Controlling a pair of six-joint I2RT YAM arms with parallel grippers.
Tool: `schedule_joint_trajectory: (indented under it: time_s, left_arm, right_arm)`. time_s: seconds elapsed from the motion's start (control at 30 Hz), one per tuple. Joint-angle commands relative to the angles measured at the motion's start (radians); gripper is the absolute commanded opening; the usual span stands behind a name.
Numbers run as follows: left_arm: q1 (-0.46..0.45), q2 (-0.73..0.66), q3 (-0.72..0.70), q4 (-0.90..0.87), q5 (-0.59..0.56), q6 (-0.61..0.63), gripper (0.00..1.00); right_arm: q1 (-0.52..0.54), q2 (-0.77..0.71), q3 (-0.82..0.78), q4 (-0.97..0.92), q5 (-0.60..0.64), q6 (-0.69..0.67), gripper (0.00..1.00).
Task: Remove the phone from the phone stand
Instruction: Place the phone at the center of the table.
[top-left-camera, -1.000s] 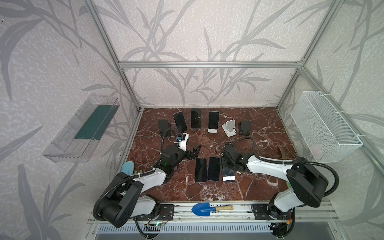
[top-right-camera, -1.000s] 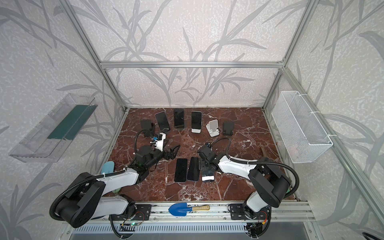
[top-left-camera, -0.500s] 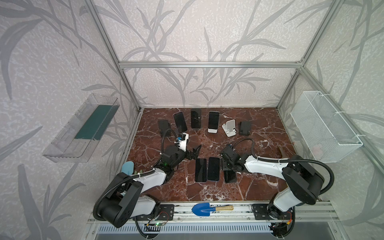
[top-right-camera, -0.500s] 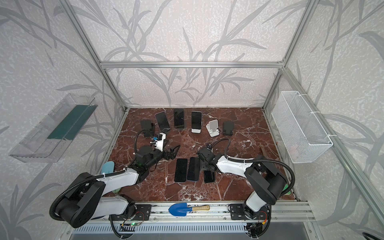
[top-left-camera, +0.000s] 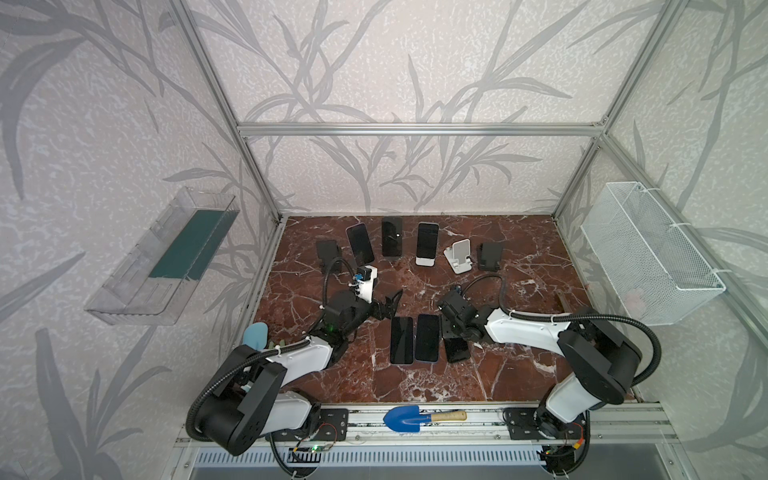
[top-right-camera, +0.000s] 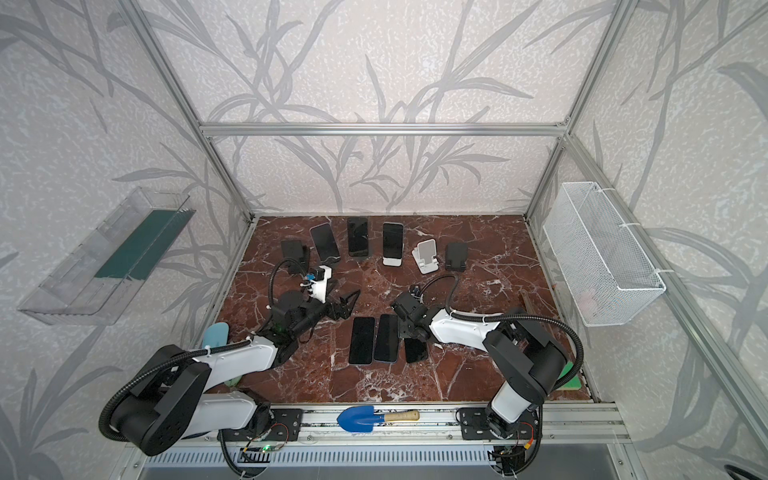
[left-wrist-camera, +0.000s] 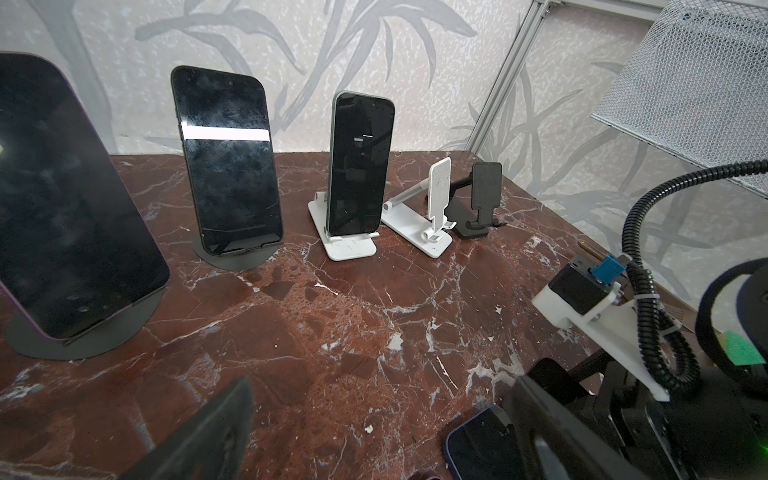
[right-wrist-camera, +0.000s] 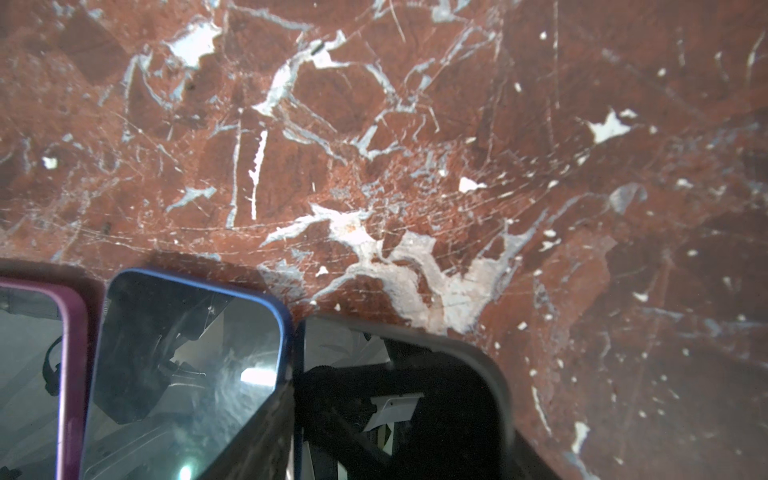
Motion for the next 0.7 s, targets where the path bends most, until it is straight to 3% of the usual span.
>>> schedule_joint_trajectory:
  time_s: [0.0,0.67]
  left_arm:
    - [-0.002,-0.007,0.01,0.006,-0.002,0.012,0.97]
    - [-0.001,-0.008,0.016,-0.01,-0.009,0.014,0.96]
  right_arm:
    - [0.003,0.04,-0.002,-0.051,-0.061,0.026,0.64]
    - [-0.018,0.066,0.003,-0.069,-0.148,0.032,0.67]
